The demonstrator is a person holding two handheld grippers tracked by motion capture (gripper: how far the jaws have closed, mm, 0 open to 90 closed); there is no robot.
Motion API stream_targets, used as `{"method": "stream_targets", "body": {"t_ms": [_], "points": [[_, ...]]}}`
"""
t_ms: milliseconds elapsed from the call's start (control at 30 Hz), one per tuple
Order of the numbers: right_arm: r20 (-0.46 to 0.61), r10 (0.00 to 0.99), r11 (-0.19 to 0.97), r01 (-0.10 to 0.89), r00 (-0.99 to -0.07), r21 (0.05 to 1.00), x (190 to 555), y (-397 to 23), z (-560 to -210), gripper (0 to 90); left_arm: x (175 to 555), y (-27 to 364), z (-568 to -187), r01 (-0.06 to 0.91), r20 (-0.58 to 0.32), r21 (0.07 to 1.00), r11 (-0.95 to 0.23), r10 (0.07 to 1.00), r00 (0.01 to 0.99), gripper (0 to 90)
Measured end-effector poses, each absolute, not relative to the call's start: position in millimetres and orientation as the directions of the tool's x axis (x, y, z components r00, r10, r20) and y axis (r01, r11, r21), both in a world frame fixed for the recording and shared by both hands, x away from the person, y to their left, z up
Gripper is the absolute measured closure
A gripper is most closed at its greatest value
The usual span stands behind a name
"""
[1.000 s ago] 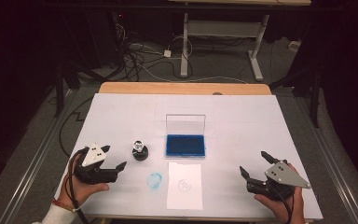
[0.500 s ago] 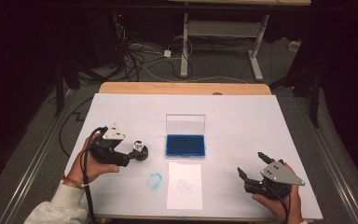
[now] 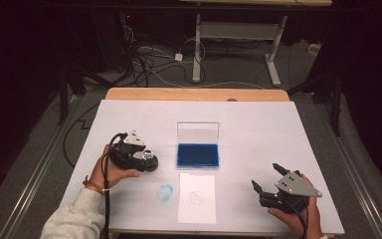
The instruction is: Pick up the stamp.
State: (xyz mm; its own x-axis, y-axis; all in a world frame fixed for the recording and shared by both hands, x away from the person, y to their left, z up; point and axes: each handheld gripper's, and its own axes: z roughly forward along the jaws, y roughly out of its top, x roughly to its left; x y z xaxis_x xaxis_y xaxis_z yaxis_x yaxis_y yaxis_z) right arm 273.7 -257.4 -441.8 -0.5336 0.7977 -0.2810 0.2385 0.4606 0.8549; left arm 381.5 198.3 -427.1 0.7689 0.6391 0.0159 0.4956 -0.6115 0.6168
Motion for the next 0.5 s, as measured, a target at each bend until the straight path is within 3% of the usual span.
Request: {"method": "stream_targets", "body": {"t_ms": [500], "points": [[-0.305,0.79,0.485,0.237,-0.533,0.842,273.6,-255.2,-442.7,20.2,380.9,193.6,-430.0,0.493,0.033,0.608,-0.622,0.64,0.768,48.3]]}}
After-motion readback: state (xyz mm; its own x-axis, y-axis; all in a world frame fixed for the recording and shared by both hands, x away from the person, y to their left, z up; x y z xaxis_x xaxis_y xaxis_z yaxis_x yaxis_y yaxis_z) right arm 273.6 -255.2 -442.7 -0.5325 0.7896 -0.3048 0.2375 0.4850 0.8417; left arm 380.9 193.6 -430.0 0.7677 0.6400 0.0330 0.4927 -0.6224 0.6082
